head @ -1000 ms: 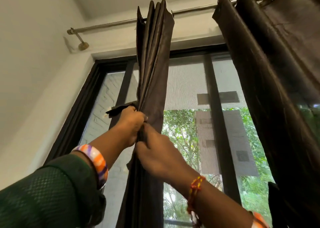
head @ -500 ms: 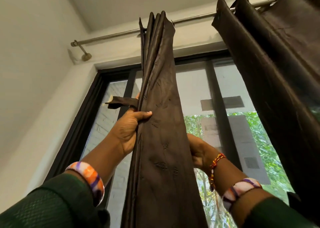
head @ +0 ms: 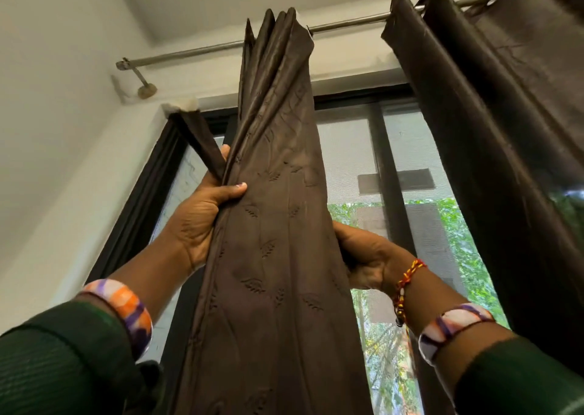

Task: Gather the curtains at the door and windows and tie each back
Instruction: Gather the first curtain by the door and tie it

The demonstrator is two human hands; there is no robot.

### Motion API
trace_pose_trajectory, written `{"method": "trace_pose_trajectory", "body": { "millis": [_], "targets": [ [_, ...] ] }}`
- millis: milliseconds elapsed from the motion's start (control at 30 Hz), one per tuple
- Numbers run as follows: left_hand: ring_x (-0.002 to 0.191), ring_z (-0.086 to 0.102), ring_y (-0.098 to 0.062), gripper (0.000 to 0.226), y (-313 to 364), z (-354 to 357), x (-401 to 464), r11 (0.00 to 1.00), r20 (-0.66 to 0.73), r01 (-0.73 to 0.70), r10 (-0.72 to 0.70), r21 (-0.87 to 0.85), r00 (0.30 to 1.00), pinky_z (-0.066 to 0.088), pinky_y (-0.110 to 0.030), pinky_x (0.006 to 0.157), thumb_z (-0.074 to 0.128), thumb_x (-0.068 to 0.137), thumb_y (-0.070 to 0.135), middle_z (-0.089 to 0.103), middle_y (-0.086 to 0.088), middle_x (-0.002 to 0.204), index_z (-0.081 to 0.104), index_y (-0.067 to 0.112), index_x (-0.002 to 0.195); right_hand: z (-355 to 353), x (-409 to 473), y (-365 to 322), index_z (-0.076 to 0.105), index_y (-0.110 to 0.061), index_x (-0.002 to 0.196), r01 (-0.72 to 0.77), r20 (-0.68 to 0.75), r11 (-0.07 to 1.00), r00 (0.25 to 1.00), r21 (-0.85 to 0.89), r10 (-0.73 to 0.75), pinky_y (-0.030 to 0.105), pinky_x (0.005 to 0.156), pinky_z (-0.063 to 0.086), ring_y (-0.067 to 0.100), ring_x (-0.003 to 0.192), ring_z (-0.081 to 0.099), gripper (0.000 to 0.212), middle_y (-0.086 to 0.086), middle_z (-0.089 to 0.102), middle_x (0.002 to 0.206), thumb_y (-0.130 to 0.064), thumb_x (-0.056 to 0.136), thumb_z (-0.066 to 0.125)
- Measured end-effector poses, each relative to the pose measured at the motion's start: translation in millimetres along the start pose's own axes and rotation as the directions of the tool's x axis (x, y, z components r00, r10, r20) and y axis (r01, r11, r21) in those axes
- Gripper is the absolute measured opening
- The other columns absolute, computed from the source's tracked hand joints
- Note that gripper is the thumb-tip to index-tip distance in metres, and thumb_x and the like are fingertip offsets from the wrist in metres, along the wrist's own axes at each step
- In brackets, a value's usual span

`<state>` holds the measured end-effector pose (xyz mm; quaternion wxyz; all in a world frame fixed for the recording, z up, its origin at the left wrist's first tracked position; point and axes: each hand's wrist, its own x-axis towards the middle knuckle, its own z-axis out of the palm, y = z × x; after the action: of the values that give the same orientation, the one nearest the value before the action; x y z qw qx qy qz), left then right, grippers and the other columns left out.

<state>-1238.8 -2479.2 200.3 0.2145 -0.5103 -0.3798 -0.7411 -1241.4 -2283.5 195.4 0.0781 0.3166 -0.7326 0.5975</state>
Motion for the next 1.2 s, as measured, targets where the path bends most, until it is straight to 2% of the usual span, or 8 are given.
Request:
{"method": "trace_pose_trajectory", "body": {
  "millis": [133, 333, 433, 600, 767, 933, 1067, 1200],
  "targets": [
    [0.107, 0.058, -0.027, 0.058, -4.9, -7.8, 1.8, 0.996, -0.025, 0.003, 0.0, 0.091, 1.0, 0.058, -0.034, 0.074, 0.039, 0.091, -0.005, 0.052, -0.01, 0.13, 0.042, 0.031, 0.136, -14.8, -0.6, -4.0, 0.067, -0.009, 0.065, -0.051, -0.096, 0.996, 0.994, -0.067, 0.044, 0.024, 0.053, 0.055, 0.009, 0.051, 0.064, 0.027, 0.003, 0.066, 0.061, -0.021, 0.087, 0.057],
    [0.108, 0.056, -0.018, 0.056, -18.6, -14.0, 4.5, 0.799, -0.087, -0.046, 0.122, 0.599, 0.989, 0.05, -0.026, 0.083, 0.046, 0.091, -0.003, 0.051, -0.003, 0.132, 0.04, 0.029, 0.137, -27.1, 6.5, -20.1, 0.06, -0.002, 0.076, -0.026, -0.253, 0.971, 0.967, -0.237, -0.036, 0.022, 0.052, 0.055, 0.014, 0.062, 0.059, 0.015, 0.01, 0.062, 0.076, 0.0, 0.09, 0.053],
    [0.121, 0.049, -0.022, 0.056, -24.1, -13.1, 7.1, 0.486, -0.001, -0.131, 0.262, 0.864, 0.965, 0.042, -0.035, 0.099, 0.049, 0.091, 0.004, 0.049, -0.004, 0.136, 0.035, 0.027, 0.14, -19.0, -1.7, -28.0, 0.063, 0.009, 0.084, 0.046, -0.374, 0.909, 0.902, -0.415, -0.216, 0.02, 0.049, 0.054, 0.016, 0.059, 0.058, 0.006, 0.015, 0.062, 0.075, 0.003, 0.083, 0.062],
    [0.118, 0.045, -0.034, 0.054, -25.1, -0.8, 10.9, -0.236, 0.068, 0.021, 0.363, 0.972, 0.929, 0.043, -0.045, 0.093, 0.037, 0.095, 0.029, 0.037, -0.017, 0.139, 0.021, 0.018, 0.145, -7.4, -3.0, -34.9, 0.066, 0.012, 0.077, 0.128, -0.458, 0.639, 0.591, -0.759, -0.663, 0.048, 0.059, 0.058, 0.038, 0.067, 0.067, 0.02, 0.027, 0.067, 0.076, -0.003, 0.069, 0.076],
    [0.122, 0.038, -0.035, 0.057, -18.2, 26.8, 8.1, -0.516, 0.188, 0.032, 0.368, 0.856, 0.911, 0.044, -0.041, 0.087, 0.033, 0.095, 0.027, 0.021, -0.018, 0.144, 0.013, 0.011, 0.146, 3.1, -5.4, -48.3, 0.068, 0.006, 0.074, 0.132, -0.247, 0.347, 0.477, -0.928, -0.843, 0.04, 0.059, 0.054, 0.04, 0.074, 0.062, 0.014, 0.025, 0.066, 0.075, -0.002, 0.078, 0.058],
    [0.072, 0.063, -0.031, 0.045, -18.5, 39.0, 4.6, -0.642, 0.632, -0.373, 0.23, 0.67, 0.74, 0.04, -0.03, 0.042, 0.037, 0.087, 0.028, 0.059, -0.014, 0.107, 0.055, 0.009, 0.124, 12.1, -8.5, -56.4, 0.066, -0.003, 0.074, 0.124, -0.035, 0.098, 0.434, -0.987, -0.9, 0.035, 0.058, 0.049, 0.039, 0.072, 0.06, 0.013, 0.019, 0.064, 0.075, -0.007, 0.078, 0.054],
    [0.095, 0.056, -0.032, 0.035, -25.1, 41.0, 8.4, -0.329, 0.509, -0.422, 0.247, 0.845, 0.825, 0.046, -0.035, 0.069, 0.04, 0.094, 0.031, 0.05, -0.01, 0.115, 0.052, 0.017, 0.124, 7.4, -6.8, -56.2, 0.07, -0.003, 0.075, 0.157, -0.077, 0.165, 0.457, -0.974, -0.886, 0.034, 0.059, 0.051, 0.036, 0.072, 0.062, 0.017, 0.016, 0.065, 0.077, -0.003, 0.079, 0.054],
    [0.109, 0.053, -0.031, 0.039, -24.3, 21.6, 16.2, -0.073, 0.306, -0.301, 0.371, 0.951, 0.877, 0.045, -0.044, 0.093, 0.052, 0.09, 0.024, 0.052, -0.013, 0.123, 0.051, 0.015, 0.128, 0.9, -1.9, -51.6, 0.071, 0.0, 0.076, 0.159, -0.12, 0.23, 0.51, -0.96, -0.852, 0.036, 0.058, 0.052, 0.035, 0.07, 0.062, 0.016, 0.022, 0.067, 0.077, -0.001, 0.077, 0.055]
  ]
}}
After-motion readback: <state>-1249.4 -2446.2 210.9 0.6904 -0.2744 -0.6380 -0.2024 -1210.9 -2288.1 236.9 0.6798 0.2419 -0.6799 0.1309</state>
